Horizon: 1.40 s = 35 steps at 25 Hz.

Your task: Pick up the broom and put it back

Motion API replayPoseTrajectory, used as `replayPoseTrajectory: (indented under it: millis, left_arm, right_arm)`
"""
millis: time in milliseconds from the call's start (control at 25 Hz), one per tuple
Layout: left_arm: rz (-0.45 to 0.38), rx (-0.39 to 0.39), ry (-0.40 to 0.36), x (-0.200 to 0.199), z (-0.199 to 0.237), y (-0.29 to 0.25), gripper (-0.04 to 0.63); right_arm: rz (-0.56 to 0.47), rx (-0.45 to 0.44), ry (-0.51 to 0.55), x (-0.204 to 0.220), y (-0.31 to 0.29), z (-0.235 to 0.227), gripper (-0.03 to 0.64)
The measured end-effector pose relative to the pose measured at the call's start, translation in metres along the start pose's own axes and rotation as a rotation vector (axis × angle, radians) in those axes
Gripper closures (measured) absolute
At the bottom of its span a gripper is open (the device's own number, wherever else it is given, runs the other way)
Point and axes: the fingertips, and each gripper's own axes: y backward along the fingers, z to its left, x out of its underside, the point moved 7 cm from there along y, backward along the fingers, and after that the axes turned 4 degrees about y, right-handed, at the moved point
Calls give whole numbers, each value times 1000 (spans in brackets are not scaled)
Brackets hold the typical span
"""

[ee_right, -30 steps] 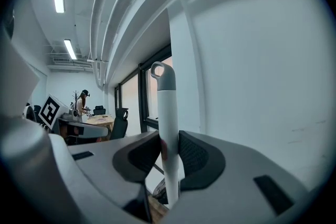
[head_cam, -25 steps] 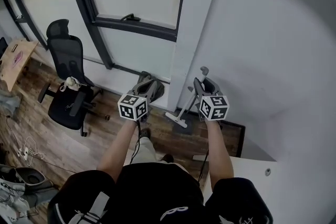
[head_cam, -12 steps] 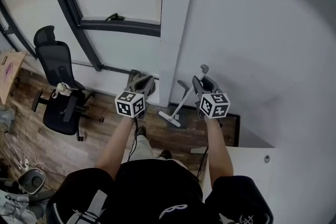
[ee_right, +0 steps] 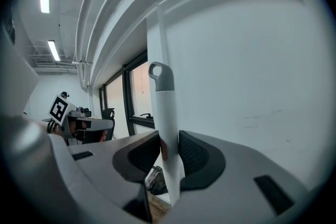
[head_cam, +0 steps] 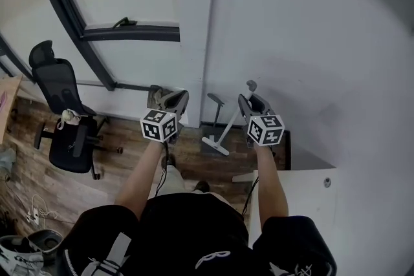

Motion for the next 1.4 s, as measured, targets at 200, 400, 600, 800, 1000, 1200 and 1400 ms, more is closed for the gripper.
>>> replayPoseTrajectory:
  millis: [200, 400, 600, 800, 1000, 1200, 1400]
  left_arm:
    - [11, 33, 1, 4, -13, -15, 578]
    - [29, 68, -5, 9, -25, -28, 578]
    - [49, 90, -2, 16, -30, -36, 578]
    - [71, 100, 3, 26, -31, -39, 578]
    - [87, 96, 12, 36, -26, -34, 578]
    - [96, 73, 16, 45, -14, -27, 578]
    - [113, 54, 30, 57, -1, -17, 578]
  right_arm:
    - [10, 42, 2, 5, 16, -16, 497]
    - [22, 74, -3, 12, 29, -26, 497]
    - [36, 101, -22, 22, 39, -33, 497]
    - [57, 111, -44, 36, 42, -34, 497]
    - [95, 100, -61, 55, 38, -26, 497]
    - [134, 74, -58, 78, 29, -12, 497]
    - [181, 49, -59, 102, 19, 2, 497]
